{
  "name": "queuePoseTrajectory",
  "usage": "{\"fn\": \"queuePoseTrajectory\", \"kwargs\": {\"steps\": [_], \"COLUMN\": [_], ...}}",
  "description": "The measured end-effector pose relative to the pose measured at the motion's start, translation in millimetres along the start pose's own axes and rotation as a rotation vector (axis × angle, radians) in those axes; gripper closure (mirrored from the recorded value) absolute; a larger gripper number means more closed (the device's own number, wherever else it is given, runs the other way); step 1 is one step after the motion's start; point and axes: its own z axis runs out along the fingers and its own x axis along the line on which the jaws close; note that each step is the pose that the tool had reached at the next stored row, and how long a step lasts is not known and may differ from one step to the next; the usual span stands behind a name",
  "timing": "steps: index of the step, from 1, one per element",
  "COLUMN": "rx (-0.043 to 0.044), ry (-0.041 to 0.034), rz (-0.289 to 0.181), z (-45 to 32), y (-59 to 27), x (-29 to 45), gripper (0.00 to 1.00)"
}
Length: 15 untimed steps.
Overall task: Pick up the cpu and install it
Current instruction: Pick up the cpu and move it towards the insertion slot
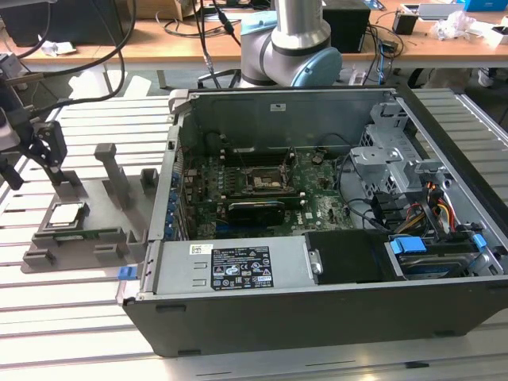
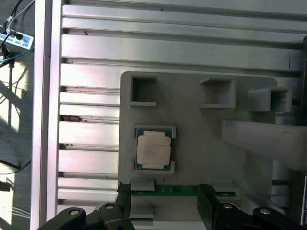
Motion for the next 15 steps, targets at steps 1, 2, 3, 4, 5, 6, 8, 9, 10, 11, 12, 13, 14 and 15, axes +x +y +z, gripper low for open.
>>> {"fn": "queuePoseTrajectory", "kwargs": {"steps": [1, 2, 3, 4, 5, 6, 8, 9, 10, 11, 12, 13, 14, 15], "rx": [0.0, 0.0001, 0.0, 0.0, 0.0, 0.0, 0.0, 0.0, 0.0001, 0.0001, 0.0, 0.0, 0.0, 0.0], "ry": [0.0, 0.0, 0.0, 0.0, -0.0001, -0.0001, 0.0, 0.0, 0.0, 0.0001, 0.0, 0.0, 0.0, 0.0001], "rz": [0.0, 0.0, 0.0, 0.0, 0.0, 0.0, 0.0, 0.0, 0.0, 0.0, 0.0, 0.0, 0.0, 0.0], "z": [0.3, 0.8, 1.1, 1.4, 2.2, 3.1, 5.4, 5.8, 6.2, 6.8, 7.2, 7.6, 7.9, 8.2], "y": [0.0, 0.0, 0.1, 0.1, 0.1, 0.1, 0.2, 0.2, 0.3, 0.3, 0.3, 0.3, 0.3, 0.3], "x": [0.0, 0.0, 0.0, 0.0, 0.1, 0.1, 0.2, 0.2, 0.2, 0.2, 0.2, 0.2, 0.2, 0.2], "gripper": [0.34, 0.34, 0.34, 0.34, 0.34, 0.34, 0.34, 0.34, 0.34, 0.34, 0.34, 0.34, 0.34, 0.34]}}
